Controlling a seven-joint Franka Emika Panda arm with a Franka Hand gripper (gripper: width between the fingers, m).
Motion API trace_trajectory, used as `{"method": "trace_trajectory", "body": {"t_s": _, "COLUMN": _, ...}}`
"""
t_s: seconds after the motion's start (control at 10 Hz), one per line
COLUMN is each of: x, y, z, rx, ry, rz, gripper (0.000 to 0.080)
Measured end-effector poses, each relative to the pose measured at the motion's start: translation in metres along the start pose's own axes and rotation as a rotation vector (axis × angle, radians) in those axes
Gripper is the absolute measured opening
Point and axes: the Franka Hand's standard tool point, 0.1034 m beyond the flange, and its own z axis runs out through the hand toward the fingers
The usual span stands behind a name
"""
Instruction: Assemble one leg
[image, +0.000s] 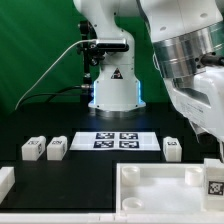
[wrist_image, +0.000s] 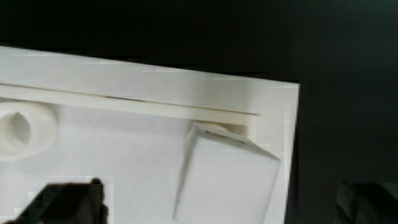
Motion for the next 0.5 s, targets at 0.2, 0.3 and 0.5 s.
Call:
{"method": "trace_trajectory", "body": {"t_s": 0.2, "x": -0.0001, "y": 0.0001, "z": 0.0001, "rx": 0.000, "ry": 0.000, "rz": 0.000, "gripper": 0.0649}}
{"method": "trace_trajectory", "body": {"t_s": 0.3, "x": -0.0001, "y": 0.0001, "z": 0.0002, "rx": 0.000, "ry": 0.000, "rz": 0.000, "gripper": 0.0649}}
{"method": "trace_trajectory", "body": {"t_s": 0.5, "x": -0.0001, "y": 0.0001, "z": 0.0002, "rx": 0.000, "ry": 0.000, "rz": 0.000, "gripper": 0.0649}}
